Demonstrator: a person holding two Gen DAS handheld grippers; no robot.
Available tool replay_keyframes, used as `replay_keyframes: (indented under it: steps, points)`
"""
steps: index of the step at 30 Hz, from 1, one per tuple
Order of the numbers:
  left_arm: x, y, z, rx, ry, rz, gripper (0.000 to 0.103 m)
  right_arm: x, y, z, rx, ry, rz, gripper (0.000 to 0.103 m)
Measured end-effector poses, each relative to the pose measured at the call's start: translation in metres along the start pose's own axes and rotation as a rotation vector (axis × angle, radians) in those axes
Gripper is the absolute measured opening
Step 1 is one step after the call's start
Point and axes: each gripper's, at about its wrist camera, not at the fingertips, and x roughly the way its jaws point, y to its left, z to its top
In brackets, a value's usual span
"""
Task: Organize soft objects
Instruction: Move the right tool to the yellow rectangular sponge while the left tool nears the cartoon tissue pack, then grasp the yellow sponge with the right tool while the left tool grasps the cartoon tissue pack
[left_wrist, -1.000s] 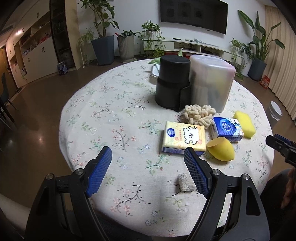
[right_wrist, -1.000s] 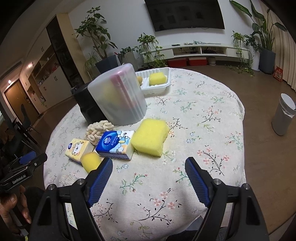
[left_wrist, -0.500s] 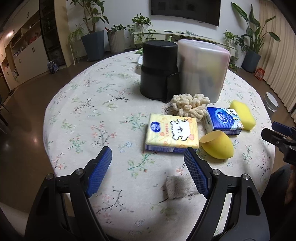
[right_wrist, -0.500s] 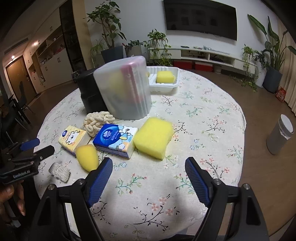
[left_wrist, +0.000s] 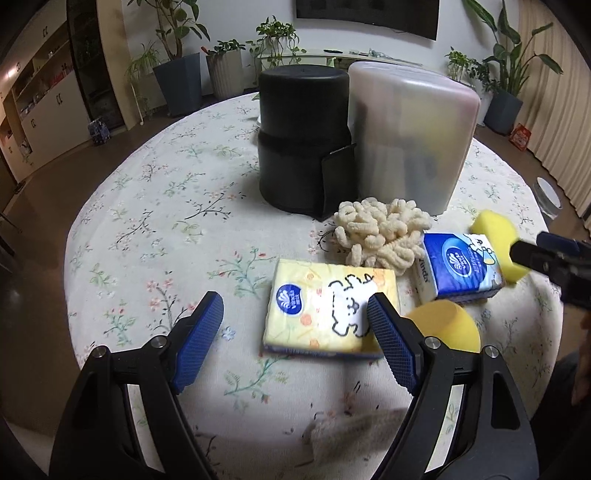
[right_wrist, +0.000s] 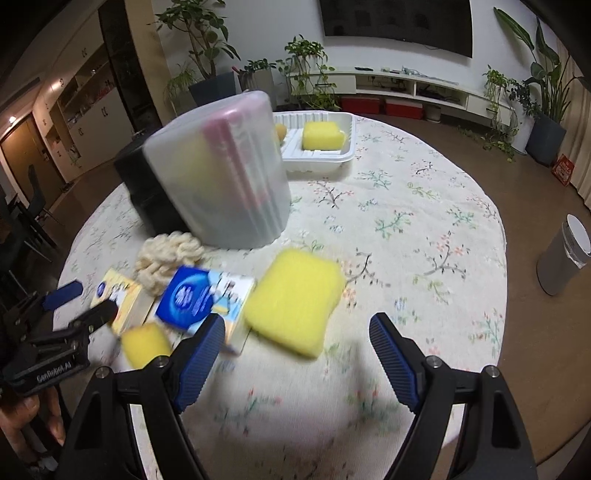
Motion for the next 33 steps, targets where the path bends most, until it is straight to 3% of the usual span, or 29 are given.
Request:
replay_keyframes:
  steps: [6,18,23,33]
  points:
    - [0.006,-0.002,0.003,0.005,0.003,0.013,0.094,0.021,-0.009,0.019,0.053,0.038,-0.016,0.083]
    - [0.003,-0.001,0.001,-0.003,0.012,0.062,0.097,0.037,-0.007,0.016,0.076,0.080,0.007,0.085]
    - [0.005,-0.004,0.004,-0.014,0.029,0.017,0.098,0.041,-0.010,0.018,0.093,0.084,0.027,0.085]
    - [0.015,-0.016,0.006,0.043,0.032,-0.002,0.100,0.041,-0.012,0.018,0.106,0.073,0.047,0.085]
